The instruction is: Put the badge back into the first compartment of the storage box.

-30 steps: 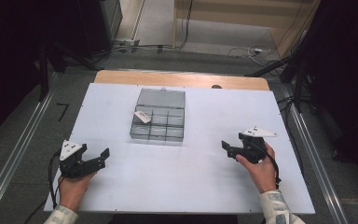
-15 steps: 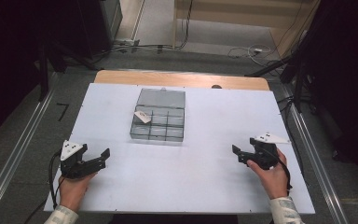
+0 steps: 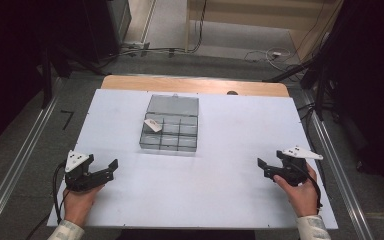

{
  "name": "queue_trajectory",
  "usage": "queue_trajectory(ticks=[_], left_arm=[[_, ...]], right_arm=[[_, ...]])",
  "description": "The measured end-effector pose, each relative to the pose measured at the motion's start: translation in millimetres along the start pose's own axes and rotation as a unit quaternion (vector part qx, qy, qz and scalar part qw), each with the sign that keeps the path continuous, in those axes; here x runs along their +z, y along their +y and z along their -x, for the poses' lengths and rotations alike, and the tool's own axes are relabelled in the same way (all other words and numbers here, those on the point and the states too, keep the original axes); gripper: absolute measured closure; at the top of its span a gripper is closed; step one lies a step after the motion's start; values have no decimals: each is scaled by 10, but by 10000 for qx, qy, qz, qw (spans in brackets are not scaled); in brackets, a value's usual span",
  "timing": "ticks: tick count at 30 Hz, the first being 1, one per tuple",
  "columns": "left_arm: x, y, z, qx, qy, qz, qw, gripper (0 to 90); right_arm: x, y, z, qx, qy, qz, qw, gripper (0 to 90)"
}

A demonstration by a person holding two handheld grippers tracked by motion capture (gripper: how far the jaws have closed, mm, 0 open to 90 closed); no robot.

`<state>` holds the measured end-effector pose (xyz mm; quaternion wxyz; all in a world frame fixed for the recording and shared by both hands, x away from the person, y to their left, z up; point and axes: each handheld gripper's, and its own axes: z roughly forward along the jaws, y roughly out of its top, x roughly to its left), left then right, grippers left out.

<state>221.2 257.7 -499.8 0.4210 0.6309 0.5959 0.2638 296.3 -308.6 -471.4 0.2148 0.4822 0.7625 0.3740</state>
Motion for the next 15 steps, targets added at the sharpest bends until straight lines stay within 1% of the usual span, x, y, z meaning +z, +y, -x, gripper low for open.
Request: queue_trajectory(ticks=[5,12,15], left_arm=[[0,1,2,12,-9,-1,10000,112],[2,0,3,22,-9,-11,10000,112],[2,0,5,35,-4,-15,10000,112]], right_arm=[[-28,-54,65,87,-81,-52,9999,176],[-87,-109,129,131,-146,-30,9998,176],[-97,-137,140,140,-172,-61,9997,176]])
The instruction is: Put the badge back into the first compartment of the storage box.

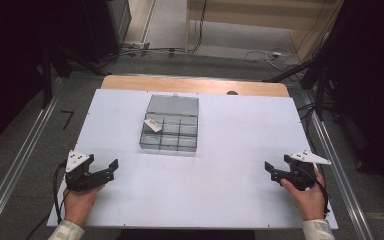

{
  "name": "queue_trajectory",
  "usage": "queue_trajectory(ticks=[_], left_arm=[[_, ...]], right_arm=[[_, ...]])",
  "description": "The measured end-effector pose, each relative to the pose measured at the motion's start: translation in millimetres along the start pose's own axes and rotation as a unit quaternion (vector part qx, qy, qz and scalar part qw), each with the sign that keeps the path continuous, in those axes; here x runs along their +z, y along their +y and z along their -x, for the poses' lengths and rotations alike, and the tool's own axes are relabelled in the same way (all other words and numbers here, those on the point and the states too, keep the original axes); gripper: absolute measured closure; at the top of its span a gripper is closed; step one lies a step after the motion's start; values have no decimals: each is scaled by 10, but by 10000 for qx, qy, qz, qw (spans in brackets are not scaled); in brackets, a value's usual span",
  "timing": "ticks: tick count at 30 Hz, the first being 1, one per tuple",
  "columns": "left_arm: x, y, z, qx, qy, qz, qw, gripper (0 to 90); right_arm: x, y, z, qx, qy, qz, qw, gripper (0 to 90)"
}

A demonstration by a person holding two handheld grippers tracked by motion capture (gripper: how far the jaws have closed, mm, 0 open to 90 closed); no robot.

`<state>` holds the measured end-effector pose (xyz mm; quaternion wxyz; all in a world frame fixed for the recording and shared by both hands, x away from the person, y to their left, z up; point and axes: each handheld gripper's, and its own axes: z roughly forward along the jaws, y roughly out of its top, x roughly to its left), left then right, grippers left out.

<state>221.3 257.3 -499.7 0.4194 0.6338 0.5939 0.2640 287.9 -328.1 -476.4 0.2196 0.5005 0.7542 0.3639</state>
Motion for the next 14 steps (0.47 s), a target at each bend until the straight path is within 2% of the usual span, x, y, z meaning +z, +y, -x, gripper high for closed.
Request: queue_trajectory(ticks=[9,12,14], left_arm=[[-4,-1,-7,-12,12,4,10000,112],[-10,1,-11,0,12,6,10000,112],[-2,4,-5,0,8,16,10000,112]], right_arm=[[-21,-44,43,28,-74,-23,10000,167],[-1,-101,118,26,-259,-101,9996,140],[90,-142,218,167,-446,-188,9987,108]])
